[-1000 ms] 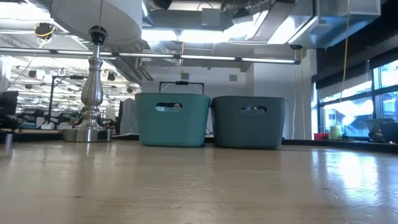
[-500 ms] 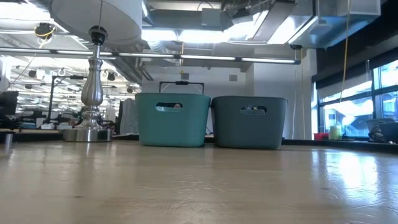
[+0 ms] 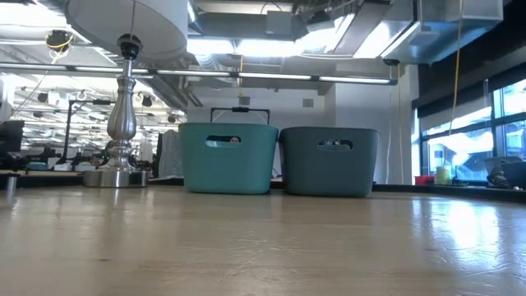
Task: Pick and place USB-C Cables
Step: Put the red and black charger cable into the green bin
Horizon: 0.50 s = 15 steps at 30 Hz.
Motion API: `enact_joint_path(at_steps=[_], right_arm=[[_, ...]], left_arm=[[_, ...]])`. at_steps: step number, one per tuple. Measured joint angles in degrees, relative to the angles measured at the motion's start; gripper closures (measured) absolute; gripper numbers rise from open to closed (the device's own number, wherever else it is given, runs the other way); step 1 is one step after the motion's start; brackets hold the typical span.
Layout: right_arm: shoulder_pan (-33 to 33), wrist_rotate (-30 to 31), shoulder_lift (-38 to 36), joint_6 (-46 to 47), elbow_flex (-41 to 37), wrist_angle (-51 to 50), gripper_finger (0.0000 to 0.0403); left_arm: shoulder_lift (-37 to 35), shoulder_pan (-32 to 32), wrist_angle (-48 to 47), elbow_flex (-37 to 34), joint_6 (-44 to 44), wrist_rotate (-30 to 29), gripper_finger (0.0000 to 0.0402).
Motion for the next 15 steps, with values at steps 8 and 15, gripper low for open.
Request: enact_joint_path(at_steps=[8, 15], right_arm=[[0.72, -1.88, -0.62, -10.73, 0.0, 13.33, 0.0381], [0.78, -2.91, -0.51, -15.31, 0.0, 17.34, 0.0382]], left_arm=[[-0.96, 0.32, -3.75, 0.0, 2.34, -8.37, 0.0231], [-0.96, 2.2, -1.97, 0.0, 1.77, -2.98, 0.0231]])
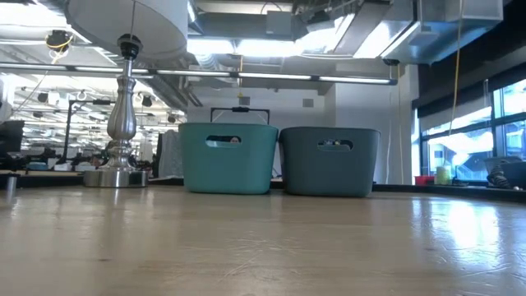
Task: Pick and place USB-C Cables
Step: Put the red and black charger cable into the green bin
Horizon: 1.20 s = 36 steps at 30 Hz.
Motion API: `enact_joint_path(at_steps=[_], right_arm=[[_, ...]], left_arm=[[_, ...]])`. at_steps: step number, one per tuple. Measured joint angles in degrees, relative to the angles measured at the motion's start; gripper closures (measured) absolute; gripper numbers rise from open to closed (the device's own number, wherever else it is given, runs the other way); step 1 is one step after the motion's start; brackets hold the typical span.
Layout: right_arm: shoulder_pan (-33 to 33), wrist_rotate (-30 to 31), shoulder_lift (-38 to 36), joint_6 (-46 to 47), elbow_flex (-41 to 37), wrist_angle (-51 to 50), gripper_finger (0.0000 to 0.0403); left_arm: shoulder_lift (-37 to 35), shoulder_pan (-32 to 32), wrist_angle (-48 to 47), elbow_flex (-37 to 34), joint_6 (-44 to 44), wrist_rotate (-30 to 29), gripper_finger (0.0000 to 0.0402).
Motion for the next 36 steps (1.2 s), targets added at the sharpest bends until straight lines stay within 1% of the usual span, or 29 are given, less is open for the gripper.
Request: enact_joint_path(at_steps=[10, 16, 23, 25, 27, 29, 31, 32, 36], right_arm=[[-0.11, -0.52, 0.04, -0.02, 0.0, -0.02, 0.0382], [-0.9, -1.77, 0.04, -0.18, 0.01, 0.16, 0.0382], [-1.89, -2.9, 0.08, -5.1, 0.02, 3.77, 0.0382], [-2.2, -3.5, 0.11, -6.02, 0.02, 4.49, 0.0382], [-2.54, -4.01, 0.11, -6.31, 0.02, 4.58, 0.0382], [-2.85, -4.54, 0.11, -6.43, 0.02, 4.69, 0.0382], [-3.14, -5.01, 0.11, -6.45, 0.01, 4.76, 0.0382], [-3.25, -5.36, 0.11, -6.45, 0.02, 4.69, 0.0382], [-3.39, -6.28, 0.11, -7.4, 0.01, 4.61, 0.0382]], left_arm=[[0.0, 0.15, 3.31, 0.0, 0.02, 5.37, 0.0231], [0.04, 0.16, 7.46, 0.0, -0.43, 8.8, 0.0231], [0.04, 0.41, 8.3, 0.0, -1.36, 8.9, 0.0233], [0.04, 0.6, 8.28, 0.0, -1.62, 8.29, 0.0245], [0.04, 0.94, 8.36, 0.0, -1.75, 8.26, 0.0271], [0.04, 1.27, 8.42, 0.0, -1.77, 8.88, 0.0311], [0.04, 1.28, 8.34, 0.0, -1.84, 8.78, 0.0359], [0.04, 1.28, 8.22, 0.0, -1.91, 8.83, 0.0375], [0.04, 1.28, 7.59, 0.0, -1.9, 8.93, 0.0379]])
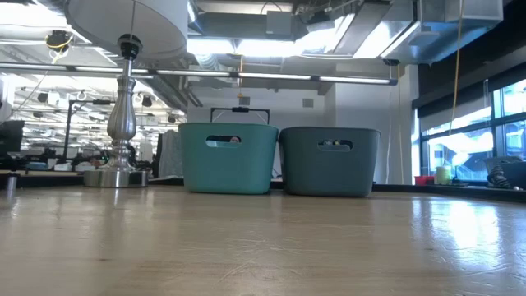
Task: Pick and place USB-C Cables
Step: Put the red and black charger cable into the green bin
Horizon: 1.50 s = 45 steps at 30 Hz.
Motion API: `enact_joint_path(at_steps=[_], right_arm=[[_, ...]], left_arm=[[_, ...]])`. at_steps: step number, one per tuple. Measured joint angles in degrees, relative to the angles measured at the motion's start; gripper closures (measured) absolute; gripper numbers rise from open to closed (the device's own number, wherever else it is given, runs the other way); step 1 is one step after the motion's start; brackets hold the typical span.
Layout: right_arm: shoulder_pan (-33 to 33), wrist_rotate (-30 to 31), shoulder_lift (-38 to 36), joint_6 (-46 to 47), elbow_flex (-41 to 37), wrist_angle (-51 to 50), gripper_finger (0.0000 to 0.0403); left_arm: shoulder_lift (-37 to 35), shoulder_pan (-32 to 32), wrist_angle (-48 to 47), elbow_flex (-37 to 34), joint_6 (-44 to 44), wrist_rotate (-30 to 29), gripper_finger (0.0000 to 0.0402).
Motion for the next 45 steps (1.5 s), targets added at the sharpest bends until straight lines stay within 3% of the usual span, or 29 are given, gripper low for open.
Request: enact_joint_path(at_steps=[4, 7, 13, 16, 20, 28, 33, 38, 42, 45], right_arm=[[0.29, -0.68, -0.41, -2.99, 0.01, -1.02, 0.0372], [1.16, -1.64, -0.78, -2.06, 1.75, -6.0, 0.032], [2.73, -7.6, -1.05, 14.1, 7.35, -22.5, 0.0214], [3.28, -9.99, -1.18, 22.67, 7.72, -28.35, 0.0193], [4.08, -13.55, -1.09, 28.85, 4.51, -31.6, 0.0192], [4.17, -15.41, -1.01, 34.88, -3.27, -31.53, 0.0219], [4.45, -18.4, -1.02, 38.34, -6.76, -30.28, 0.0236], [4.45, -19.88, -1.03, 39.36, -9.16, -29.74, 0.0246], [4.39, -19.84, -1.03, 39.31, -10.55, -30.11, 0.0248], [4.08, -19.87, -1.03, 39.24, -11.46, -30.03, 0.0248]], left_arm=[[0.0, 0.0, -0.39, 0.0, 0.04, -0.22, 0.0379], [-0.02, 0.11, -1.62, 0.04, -0.14, -0.45, 0.0379], [0.04, 0.18, -2.54, 0.0, -0.51, -0.73, 0.0379], [0.0, 0.77, -7.32, 0.0, -0.86, -9.34, 0.0379], [0.02, 4.14, -20.93, -0.02, -2.42, -27.06, 0.0379], [0.13, 18.89, -29.74, -0.02, -9.48, -35.38, 0.0379], [0.11, 27.33, -32.44, 0.0, -10.98, -36.91, 0.0379], [0.2, 33.6, -36.28, -0.05, -11.98, -34.49, 0.0379], [-1.04, 33.22, -36.08, 2.6, -8.78, -30.7, 0.0379], [-1.98, 31.74, -35.09, 5.51, -4.98, -32.67, 0.0379]])
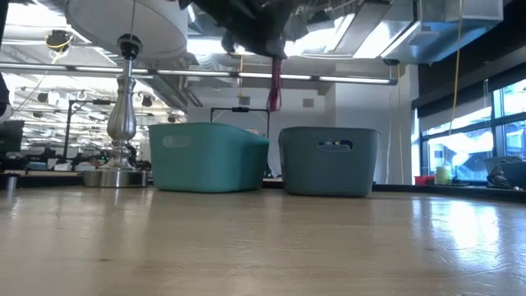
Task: Pick and place USB-C Cables
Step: Put the red and black charger cable into the green bin
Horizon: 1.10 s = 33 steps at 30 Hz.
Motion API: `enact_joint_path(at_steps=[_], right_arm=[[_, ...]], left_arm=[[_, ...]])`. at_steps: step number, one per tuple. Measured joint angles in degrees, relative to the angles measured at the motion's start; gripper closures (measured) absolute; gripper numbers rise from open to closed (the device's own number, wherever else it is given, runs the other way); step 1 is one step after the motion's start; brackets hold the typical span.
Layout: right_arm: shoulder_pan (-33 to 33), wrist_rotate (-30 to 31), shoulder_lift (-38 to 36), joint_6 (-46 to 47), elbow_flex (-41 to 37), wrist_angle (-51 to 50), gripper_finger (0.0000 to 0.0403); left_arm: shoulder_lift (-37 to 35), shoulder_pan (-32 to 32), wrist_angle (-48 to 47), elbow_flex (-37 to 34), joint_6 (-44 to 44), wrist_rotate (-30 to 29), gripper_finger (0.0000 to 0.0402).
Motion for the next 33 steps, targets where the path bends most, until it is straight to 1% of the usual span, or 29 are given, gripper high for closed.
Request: enact_joint_path(at_steps=[3, 5, 7, 10, 12, 15, 19, 24, 27, 31, 33], right_arm=[[-0.1, 0.03, 0.0, 0.16, -0.81, 0.31, 0.0248], [-0.06, -0.29, 0.0, 0.65, -1.02, 0.95, 0.0248], [-0.01, -0.9, 0.0, 1.81, -1.08, 0.88, 0.0248], [0.21, -0.87, 0.0, 2.06, -1.08, 1.0, 0.0248], [0.21, -0.86, 0.0, 2.08, -1.08, 1.17, 0.0248], [0.23, -0.86, 0.0, 2.19, -1.08, 1.63, 0.0248], [0.21, -0.86, 0.0, 2.26, -1.08, 1.84, 0.0248], [0.36, -0.86, 0.0, 2.26, -1.08, 2.63, 0.0248], [0.38, -0.86, 0.0, 2.04, -1.08, 2.89, 0.0248], [0.38, -0.86, 0.0, 1.91, -1.08, 3.14, 0.0248], [0.38, -0.86, 0.0, 1.93, -1.08, 3.21, 0.0248]], left_arm=[[0.06, -0.91, -3.83, 2.4, 2.44, -6.27, 0.0379], [0.05, -0.94, -9.19, 4.22, 2.11, -10.12, 0.0379], [0.01, -0.51, -14.85, 4.71, 0.64, -12.57, 0.0379], [0.88, 0.22, -24.43, 4.53, -2.76, -15.2, 0.0379], [1.55, 0.92, -30.16, 4.46, -5.65, -15.77, 0.0379], [2.64, 1.93, -33.54, 2.02, -8.67, -15.52, 0.0379], [4.39, 3.51, -29.18, -1.92, -9.62, -14.15, 0.0379], [7.12, 6.43, -23.72, -4.25, -13.56, -5.48, 0.0379], [8.07, 7.06, -17.86, -4.57, -15.16, -1.09, 0.0379], [8.34, 7.09, -12.23, -4.66, -15.75, 2.13, 0.0379], [8.34, 7.3, -9.76, -4.66, -16.09, 2.76, 0.0379]])
